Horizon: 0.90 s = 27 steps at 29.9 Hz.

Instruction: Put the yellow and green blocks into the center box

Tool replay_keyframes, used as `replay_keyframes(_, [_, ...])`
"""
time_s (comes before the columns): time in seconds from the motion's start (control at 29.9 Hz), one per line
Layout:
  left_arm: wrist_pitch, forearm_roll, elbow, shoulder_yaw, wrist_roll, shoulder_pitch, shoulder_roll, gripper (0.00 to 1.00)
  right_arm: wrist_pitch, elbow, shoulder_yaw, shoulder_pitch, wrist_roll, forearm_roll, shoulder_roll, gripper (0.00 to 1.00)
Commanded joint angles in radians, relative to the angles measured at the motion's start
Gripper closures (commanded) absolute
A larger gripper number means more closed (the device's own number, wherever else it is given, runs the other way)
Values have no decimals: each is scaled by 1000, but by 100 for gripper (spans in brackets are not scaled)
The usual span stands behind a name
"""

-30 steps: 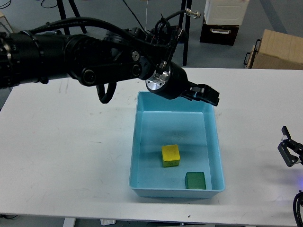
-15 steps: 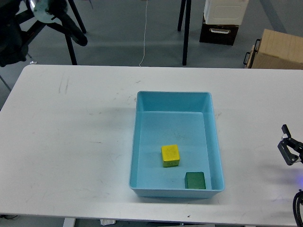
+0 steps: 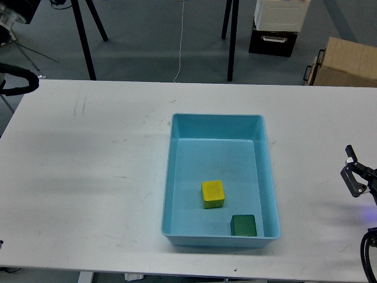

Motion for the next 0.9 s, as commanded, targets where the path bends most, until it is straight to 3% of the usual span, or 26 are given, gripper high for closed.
replay_keyframes(0.0, [0,3,-100,-98,4,148,-34,0,-3,18,1,-3,2,0,0,0])
replay_keyframes(0.23, [0,20,-402,-270,12,453,-103,0,-5,67,3,-29,4,-2,0,0])
replay_keyframes(0.44, [0,21,-687,-353,44,806,-138,0,-6,93,12,-65,5,-2,0,0])
replay_keyframes(0.57, [0,18,-740,-350,50,969,-196,0,-6,94,21,-81,5,-2,0,0])
replay_keyframes(0.87, [0,10,-824,-239,53,1193,-262,0,-8,170,49,-181,7,1,0,0])
